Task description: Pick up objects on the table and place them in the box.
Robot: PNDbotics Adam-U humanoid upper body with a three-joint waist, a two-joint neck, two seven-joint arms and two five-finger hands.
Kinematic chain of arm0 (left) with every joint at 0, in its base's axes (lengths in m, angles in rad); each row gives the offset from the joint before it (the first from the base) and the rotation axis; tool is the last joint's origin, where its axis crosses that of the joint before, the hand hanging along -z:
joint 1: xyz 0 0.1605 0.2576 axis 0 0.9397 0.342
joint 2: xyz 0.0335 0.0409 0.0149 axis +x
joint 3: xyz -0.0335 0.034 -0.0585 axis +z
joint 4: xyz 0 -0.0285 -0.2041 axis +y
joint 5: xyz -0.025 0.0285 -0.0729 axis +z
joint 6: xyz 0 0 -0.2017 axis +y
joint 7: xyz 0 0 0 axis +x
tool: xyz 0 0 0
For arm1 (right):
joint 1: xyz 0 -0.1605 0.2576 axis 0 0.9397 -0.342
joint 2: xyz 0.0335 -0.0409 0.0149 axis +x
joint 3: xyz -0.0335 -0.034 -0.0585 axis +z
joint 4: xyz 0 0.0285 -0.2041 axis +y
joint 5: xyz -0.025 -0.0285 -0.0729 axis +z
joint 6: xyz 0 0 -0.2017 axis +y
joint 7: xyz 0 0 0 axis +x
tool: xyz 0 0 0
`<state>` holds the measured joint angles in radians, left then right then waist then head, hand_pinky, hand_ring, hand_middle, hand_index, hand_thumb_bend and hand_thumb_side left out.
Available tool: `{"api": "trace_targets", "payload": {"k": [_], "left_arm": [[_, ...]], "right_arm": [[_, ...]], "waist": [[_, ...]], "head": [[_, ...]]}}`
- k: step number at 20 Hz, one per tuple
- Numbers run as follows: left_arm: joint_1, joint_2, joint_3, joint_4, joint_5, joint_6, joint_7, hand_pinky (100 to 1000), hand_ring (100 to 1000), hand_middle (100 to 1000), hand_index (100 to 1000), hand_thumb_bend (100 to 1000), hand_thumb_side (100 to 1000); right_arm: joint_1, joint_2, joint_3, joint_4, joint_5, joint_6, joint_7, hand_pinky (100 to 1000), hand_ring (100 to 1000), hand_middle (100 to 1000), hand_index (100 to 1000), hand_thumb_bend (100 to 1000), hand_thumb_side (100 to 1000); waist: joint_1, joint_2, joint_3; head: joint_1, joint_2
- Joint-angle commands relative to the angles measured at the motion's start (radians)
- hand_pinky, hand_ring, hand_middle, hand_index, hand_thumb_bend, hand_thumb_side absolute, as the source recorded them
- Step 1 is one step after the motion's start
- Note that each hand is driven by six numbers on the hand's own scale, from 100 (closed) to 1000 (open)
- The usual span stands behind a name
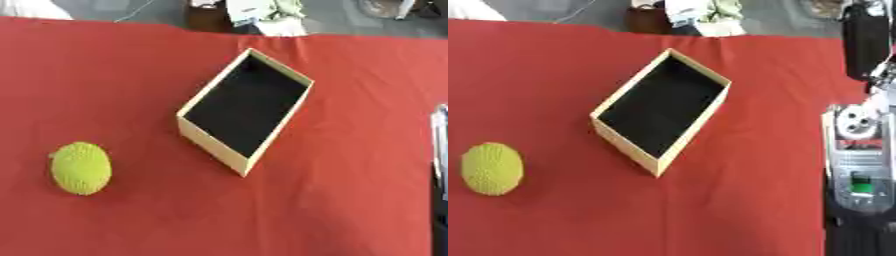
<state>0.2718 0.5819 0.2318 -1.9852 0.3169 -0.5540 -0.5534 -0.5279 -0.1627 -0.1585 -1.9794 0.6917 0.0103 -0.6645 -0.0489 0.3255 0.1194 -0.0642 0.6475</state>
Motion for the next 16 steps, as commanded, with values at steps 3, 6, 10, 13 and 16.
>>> {"api": "trace_targets", "payload": {"k": [3, 6, 10, 13, 16], "left_arm": [[0.002, 0.017, 0.006, -0.015, -0.001, -0.353, -0.354, 668, 496, 532, 718, 293, 651], [0.006, 0.014, 0.004, -0.015, -0.008, -0.353, -0.354, 668, 496, 532, 718, 293, 651], [0.006, 0.014, 0.011, -0.015, -0.010, -0.353, -0.354, 667, 501, 537, 721, 299, 651], [0.004, 0.020, 0.039, -0.015, 0.004, -0.353, -0.354, 665, 519, 563, 741, 314, 645], [-0.001, 0.045, 0.084, -0.015, 0.028, -0.353, -0.354, 666, 541, 586, 786, 343, 625]], "right_arm": [[-0.012, -0.013, 0.002, -0.021, -0.004, -0.001, 0.004, 788, 905, 524, 547, 100, 540], [-0.011, -0.014, 0.001, -0.021, -0.004, 0.000, 0.003, 789, 905, 524, 548, 100, 540], [-0.010, -0.014, -0.001, -0.021, -0.004, 0.002, 0.002, 789, 906, 524, 547, 100, 540], [-0.008, -0.015, -0.001, -0.021, -0.004, 0.002, 0.001, 789, 906, 524, 547, 100, 540], [-0.007, -0.017, -0.001, -0.021, -0.005, 0.004, 0.001, 789, 907, 524, 547, 100, 540]], "waist": [[0.006, -0.017, 0.000], [0.006, -0.017, 0.001], [0.006, -0.017, 0.001], [0.006, -0.018, 0.003], [0.006, -0.018, 0.006]], "head": [[0.006, -0.009], [0.005, -0.009], [0.006, -0.004], [0.005, 0.003], [0.003, 0.006]]}}
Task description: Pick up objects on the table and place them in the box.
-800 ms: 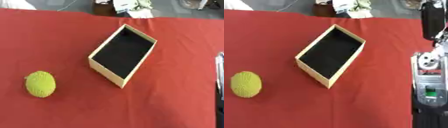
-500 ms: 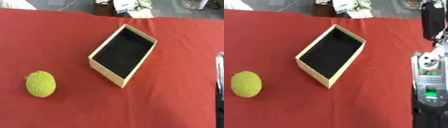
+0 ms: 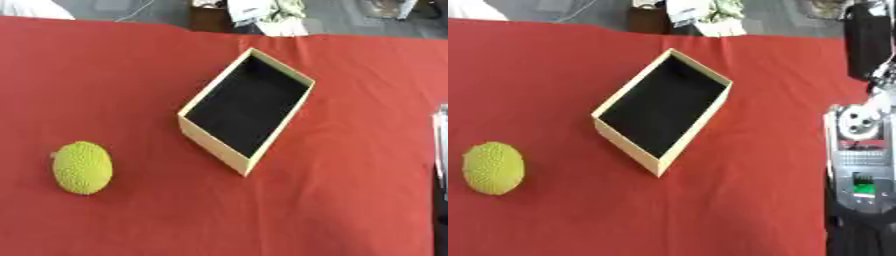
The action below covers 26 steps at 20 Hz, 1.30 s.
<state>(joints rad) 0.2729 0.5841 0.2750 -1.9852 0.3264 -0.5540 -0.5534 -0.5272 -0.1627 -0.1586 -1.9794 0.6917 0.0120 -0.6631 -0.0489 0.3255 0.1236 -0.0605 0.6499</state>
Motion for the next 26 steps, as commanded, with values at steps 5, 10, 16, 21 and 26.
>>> {"api": "trace_targets", "payload": {"k": [5, 10, 16, 21, 26], "left_arm": [[-0.021, 0.121, 0.094, -0.015, 0.018, -0.353, -0.354, 688, 636, 668, 822, 386, 593], [-0.039, 0.199, 0.133, -0.015, 0.014, -0.353, -0.354, 704, 696, 717, 812, 384, 581], [-0.075, 0.256, 0.143, -0.015, 0.011, -0.353, -0.354, 710, 717, 738, 818, 386, 583], [-0.089, 0.252, 0.173, -0.015, 0.029, -0.353, -0.354, 716, 706, 727, 820, 380, 580], [-0.098, 0.256, 0.176, -0.015, -0.004, -0.353, -0.354, 732, 717, 738, 842, 411, 511]], "right_arm": [[-0.005, -0.020, -0.001, -0.021, -0.007, 0.003, 0.001, 789, 908, 524, 547, 100, 539], [-0.003, -0.023, 0.000, -0.021, -0.009, 0.003, 0.001, 789, 909, 523, 547, 100, 538], [-0.001, -0.023, 0.001, -0.021, -0.011, 0.002, 0.002, 790, 910, 523, 547, 100, 538], [0.002, -0.022, 0.002, -0.021, -0.014, 0.003, 0.002, 790, 912, 523, 547, 100, 537], [0.002, -0.021, 0.002, -0.021, -0.017, 0.003, 0.003, 790, 913, 523, 547, 100, 537]], "waist": [[0.009, -0.018, 0.004], [0.013, -0.016, 0.004], [0.016, -0.016, 0.003], [0.016, -0.016, 0.004], [0.014, -0.016, 0.001]], "head": [[-0.001, 0.005], [-0.002, 0.006], [-0.001, 0.004], [-0.003, -0.001], [-0.003, -0.006]]}}
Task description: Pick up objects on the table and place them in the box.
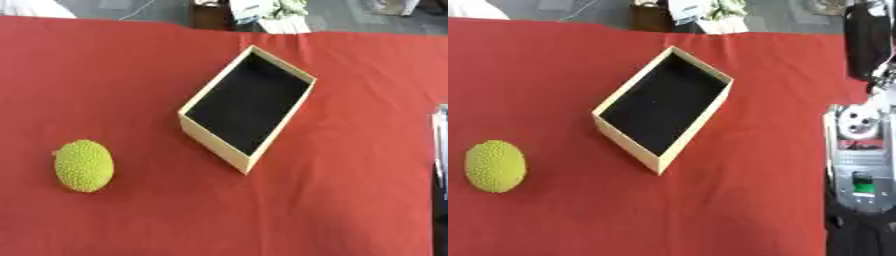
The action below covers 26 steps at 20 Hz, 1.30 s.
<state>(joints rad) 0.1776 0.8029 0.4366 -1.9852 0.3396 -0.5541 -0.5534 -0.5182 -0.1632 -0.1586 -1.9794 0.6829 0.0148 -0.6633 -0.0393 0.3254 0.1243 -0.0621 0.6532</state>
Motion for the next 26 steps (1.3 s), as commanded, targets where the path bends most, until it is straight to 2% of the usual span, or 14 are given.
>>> {"api": "trace_targets", "payload": {"k": [1, 5, 6, 7, 10, 15, 18, 26], "left_arm": [[-0.003, 0.038, 0.011, -0.014, -0.031, -0.353, -0.354, 739, 722, 742, 851, 433, 470], [-0.020, 0.053, -0.018, 0.037, -0.094, -0.353, -0.354, 780, 754, 771, 869, 497, 310], [-0.026, 0.060, -0.033, 0.051, -0.114, -0.353, -0.354, 783, 759, 774, 870, 501, 281], [-0.032, 0.065, -0.048, 0.064, -0.134, -0.353, -0.354, 793, 768, 779, 870, 509, 202], [-0.047, 0.080, -0.085, 0.100, -0.200, -0.353, -0.354, 813, 783, 790, 869, 509, 100], [-0.059, 0.088, -0.124, 0.138, -0.254, -0.353, -0.354, 828, 798, 793, 873, 517, 100], [-0.067, 0.094, -0.127, 0.147, -0.272, -0.353, -0.354, 846, 822, 810, 884, 564, 100], [-0.085, 0.103, -0.127, 0.175, -0.237, -0.353, -0.354, 852, 820, 803, 891, 614, 100]], "right_arm": [[-0.007, -0.020, 0.002, -0.021, -0.009, 0.000, 0.004, 790, 913, 522, 547, 100, 536], [-0.007, -0.018, 0.004, -0.021, -0.011, -0.001, 0.005, 791, 913, 522, 547, 100, 536], [-0.007, -0.018, 0.004, -0.021, -0.012, -0.001, 0.006, 791, 914, 522, 547, 100, 536], [-0.007, -0.018, 0.004, -0.021, -0.013, -0.001, 0.006, 791, 913, 522, 547, 100, 536], [-0.008, -0.016, 0.006, -0.021, -0.014, -0.002, 0.008, 791, 913, 522, 547, 100, 536], [-0.008, -0.015, 0.008, -0.021, -0.015, -0.004, 0.010, 791, 913, 522, 547, 100, 536], [-0.009, -0.015, 0.008, -0.021, -0.015, -0.005, 0.011, 791, 913, 522, 547, 100, 535], [-0.008, -0.014, 0.011, -0.021, -0.016, -0.008, 0.014, 792, 914, 522, 548, 100, 535]], "waist": [[0.005, -0.016, 0.000], [0.004, -0.015, -0.002], [0.004, -0.015, -0.003], [0.004, -0.015, -0.004], [0.003, -0.015, -0.006], [0.004, -0.015, -0.008], [0.005, -0.016, -0.009], [0.008, -0.016, -0.010]], "head": [[-0.001, -0.009], [0.001, -0.011], [0.003, -0.012], [0.004, -0.011], [0.007, -0.012], [0.009, -0.012], [0.009, -0.013], [0.013, -0.007]]}}
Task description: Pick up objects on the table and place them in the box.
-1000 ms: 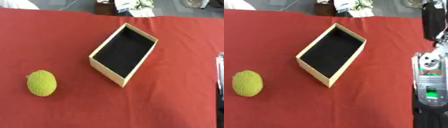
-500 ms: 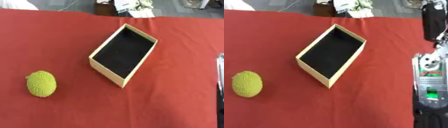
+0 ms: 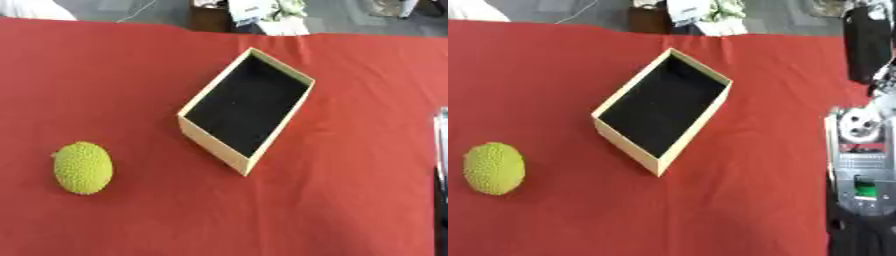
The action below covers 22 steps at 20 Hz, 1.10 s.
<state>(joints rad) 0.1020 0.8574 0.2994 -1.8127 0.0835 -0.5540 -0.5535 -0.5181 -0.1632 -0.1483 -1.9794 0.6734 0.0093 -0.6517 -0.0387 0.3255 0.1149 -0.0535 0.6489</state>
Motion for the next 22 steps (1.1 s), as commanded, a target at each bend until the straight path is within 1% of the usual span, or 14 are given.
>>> {"api": "trace_targets", "payload": {"k": [1, 4, 7, 10, 16, 19, 22], "left_arm": [[-0.012, 0.050, 0.009, 0.006, 0.024, -0.353, -0.354, 852, 819, 802, 888, 616, 100], [-0.017, 0.053, -0.006, 0.011, 0.028, -0.353, -0.354, 854, 816, 799, 888, 638, 100], [-0.032, 0.055, -0.017, 0.015, 0.034, -0.353, -0.354, 852, 810, 793, 884, 633, 106], [-0.069, 0.061, -0.032, 0.017, 0.057, -0.353, -0.354, 853, 809, 795, 883, 616, 102], [-0.180, 0.067, -0.073, 0.028, 0.104, -0.353, -0.354, 854, 807, 797, 885, 587, 100], [-0.221, 0.068, -0.100, 0.032, 0.103, -0.353, -0.354, 856, 809, 799, 887, 585, 100], [-0.240, 0.069, -0.125, 0.036, 0.085, -0.353, -0.354, 860, 816, 809, 891, 589, 100]], "right_arm": [[-0.008, -0.014, 0.001, -0.021, -0.006, -0.003, 0.002, 792, 914, 522, 548, 100, 535], [-0.007, -0.013, 0.001, -0.021, -0.007, -0.003, 0.002, 792, 915, 522, 547, 100, 535], [-0.005, -0.011, 0.002, -0.021, -0.010, -0.003, 0.002, 792, 917, 522, 547, 100, 535], [-0.004, -0.009, 0.003, -0.021, -0.012, -0.005, 0.003, 792, 916, 522, 547, 100, 534], [0.000, -0.003, 0.004, -0.021, -0.014, -0.007, 0.003, 792, 919, 522, 547, 100, 535], [0.002, -0.001, 0.005, -0.021, -0.017, -0.009, 0.003, 792, 920, 521, 547, 100, 535], [0.003, 0.000, 0.006, -0.021, -0.018, -0.011, 0.003, 793, 921, 521, 547, 100, 535]], "waist": [[0.008, -0.016, -0.001], [0.008, -0.016, -0.004], [0.009, -0.016, -0.004], [0.008, -0.017, -0.006], [0.009, -0.020, -0.010], [0.011, -0.021, -0.013], [0.013, -0.020, -0.014]], "head": [[0.005, -0.002], [0.007, 0.001], [0.009, 0.003], [0.012, 0.002], [0.017, -0.001], [0.019, -0.001], [0.022, 0.000]]}}
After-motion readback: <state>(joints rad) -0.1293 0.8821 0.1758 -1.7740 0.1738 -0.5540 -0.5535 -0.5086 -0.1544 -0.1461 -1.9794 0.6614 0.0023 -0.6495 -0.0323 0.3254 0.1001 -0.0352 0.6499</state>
